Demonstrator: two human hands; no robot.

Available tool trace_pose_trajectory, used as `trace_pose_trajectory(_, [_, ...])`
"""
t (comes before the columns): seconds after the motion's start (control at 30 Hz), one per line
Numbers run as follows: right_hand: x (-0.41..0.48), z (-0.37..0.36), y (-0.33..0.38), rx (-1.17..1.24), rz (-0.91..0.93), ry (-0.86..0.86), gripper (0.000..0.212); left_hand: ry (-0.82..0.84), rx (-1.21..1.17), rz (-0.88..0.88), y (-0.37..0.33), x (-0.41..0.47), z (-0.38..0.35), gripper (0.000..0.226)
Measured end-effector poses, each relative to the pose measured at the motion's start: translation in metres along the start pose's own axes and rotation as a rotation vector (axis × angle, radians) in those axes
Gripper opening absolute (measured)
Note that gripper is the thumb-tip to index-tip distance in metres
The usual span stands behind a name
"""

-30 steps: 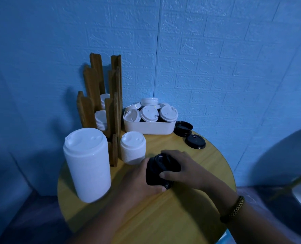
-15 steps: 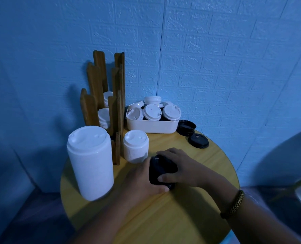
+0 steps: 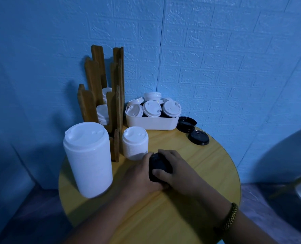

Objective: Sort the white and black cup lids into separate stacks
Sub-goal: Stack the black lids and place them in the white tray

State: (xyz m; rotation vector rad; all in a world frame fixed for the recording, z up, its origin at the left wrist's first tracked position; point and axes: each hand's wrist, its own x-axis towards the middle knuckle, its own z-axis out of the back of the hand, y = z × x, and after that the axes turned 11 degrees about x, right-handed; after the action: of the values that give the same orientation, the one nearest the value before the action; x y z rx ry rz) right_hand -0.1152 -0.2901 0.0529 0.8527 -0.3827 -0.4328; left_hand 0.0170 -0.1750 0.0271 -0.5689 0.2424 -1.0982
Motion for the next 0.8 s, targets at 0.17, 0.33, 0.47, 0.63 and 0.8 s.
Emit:
trace_pose_trajectory(0.17, [-0.001,0.003,-0.001,-0.092,0.017,0.039,0.081,0.013,-0.026,-0.016,0.001,0.001,0.000,0.101])
trace_pose_trajectory(0.33, [0.004,0.019,-0.006,-0.067,0.059,0.180,0.076,0.024,-0.032,-0.019,-0.002,-0.001,0.003,0.100])
trace_pose_trajectory(0.47, [0.007,0.022,-0.008,-0.049,0.061,0.226,0.075,0.035,-0.037,-0.002,0.001,-0.001,0.003,0.106])
trace_pose_trajectory(0.63, [0.012,0.039,-0.020,0.200,-0.088,0.127,0.080,0.014,-0.037,-0.031,-0.001,-0.003,0.001,0.103])
trace_pose_trajectory(0.8, [0.049,0.073,-0.073,-0.472,-0.353,-0.100,0.077,0.014,-0.058,-0.007,0.002,-0.001,-0.001,0.104])
